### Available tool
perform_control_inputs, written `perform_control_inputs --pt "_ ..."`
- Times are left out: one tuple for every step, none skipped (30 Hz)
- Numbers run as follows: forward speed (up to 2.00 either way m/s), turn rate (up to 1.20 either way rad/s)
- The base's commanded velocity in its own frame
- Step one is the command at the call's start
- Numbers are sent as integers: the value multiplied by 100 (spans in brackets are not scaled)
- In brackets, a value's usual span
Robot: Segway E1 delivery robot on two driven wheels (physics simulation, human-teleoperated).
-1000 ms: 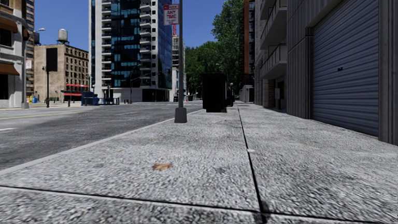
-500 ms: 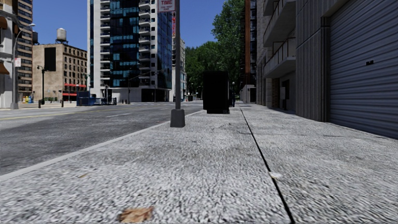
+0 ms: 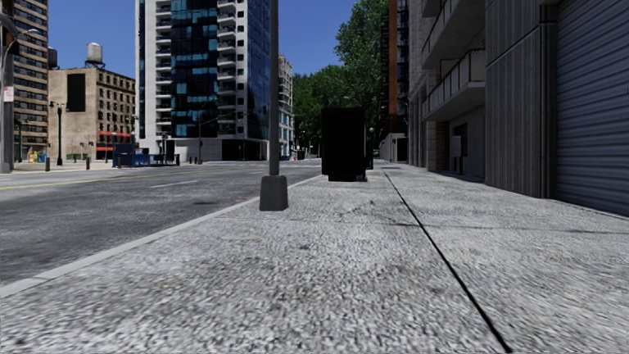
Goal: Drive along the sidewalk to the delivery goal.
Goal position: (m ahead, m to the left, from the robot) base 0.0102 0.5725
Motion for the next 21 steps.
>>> perform_control_inputs --pt "0 4" --pt "0 4" --pt "0 4" --pt "0 0" --pt "0 0" --pt "0 0" --pt "0 0" --pt "0 0" --pt "0 0" --pt "0 0" --pt "0 0" --pt "0 0" --pt "0 0" --pt "0 0" --pt "0 0" --pt "0 0" --pt "0 0" --pt "0 0" --pt "0 0" --pt "0 0" --pt "0 0"
